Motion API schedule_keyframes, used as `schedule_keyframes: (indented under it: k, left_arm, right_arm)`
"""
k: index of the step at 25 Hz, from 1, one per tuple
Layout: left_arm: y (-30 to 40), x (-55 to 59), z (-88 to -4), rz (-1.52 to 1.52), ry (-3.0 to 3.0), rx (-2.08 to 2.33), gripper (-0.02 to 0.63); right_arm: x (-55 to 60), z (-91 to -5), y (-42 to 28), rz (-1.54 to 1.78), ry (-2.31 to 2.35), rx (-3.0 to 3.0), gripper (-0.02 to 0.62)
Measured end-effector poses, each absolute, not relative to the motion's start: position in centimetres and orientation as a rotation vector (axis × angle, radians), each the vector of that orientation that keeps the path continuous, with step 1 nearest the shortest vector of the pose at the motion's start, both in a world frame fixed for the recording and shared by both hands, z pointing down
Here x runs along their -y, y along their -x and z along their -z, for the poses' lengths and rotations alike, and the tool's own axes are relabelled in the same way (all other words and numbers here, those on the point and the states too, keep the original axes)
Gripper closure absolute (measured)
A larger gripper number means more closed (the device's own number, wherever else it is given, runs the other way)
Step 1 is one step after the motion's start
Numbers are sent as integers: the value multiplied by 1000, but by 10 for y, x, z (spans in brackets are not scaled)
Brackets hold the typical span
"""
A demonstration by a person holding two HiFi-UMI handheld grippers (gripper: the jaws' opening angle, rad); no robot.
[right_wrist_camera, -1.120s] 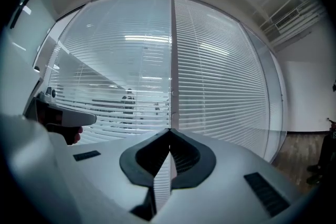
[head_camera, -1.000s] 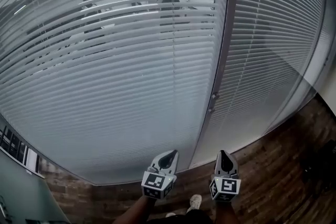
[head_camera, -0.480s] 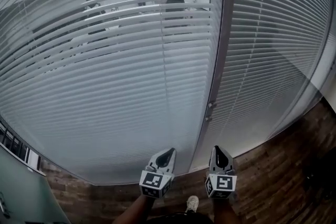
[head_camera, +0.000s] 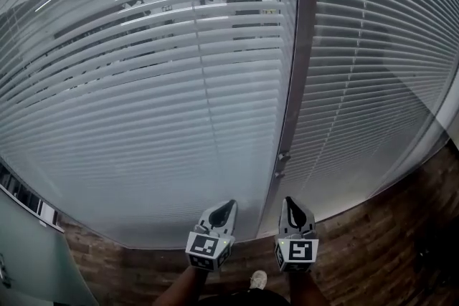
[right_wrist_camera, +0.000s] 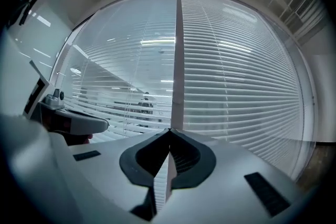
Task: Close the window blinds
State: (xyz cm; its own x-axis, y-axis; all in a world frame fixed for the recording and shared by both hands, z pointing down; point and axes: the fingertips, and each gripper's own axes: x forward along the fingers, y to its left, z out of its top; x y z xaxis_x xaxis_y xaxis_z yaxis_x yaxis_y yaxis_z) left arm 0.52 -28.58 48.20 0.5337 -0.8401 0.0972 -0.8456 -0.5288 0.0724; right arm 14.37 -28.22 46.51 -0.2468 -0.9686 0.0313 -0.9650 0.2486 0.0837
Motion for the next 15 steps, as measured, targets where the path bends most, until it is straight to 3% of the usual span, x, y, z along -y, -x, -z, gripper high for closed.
schedule_keyframes:
  k: [15]
  left_arm:
    - [-4, 311, -464, -54, -2592, 1610, 606]
  right_arm:
    - [329, -437, -148, 180, -1817, 2463, 591]
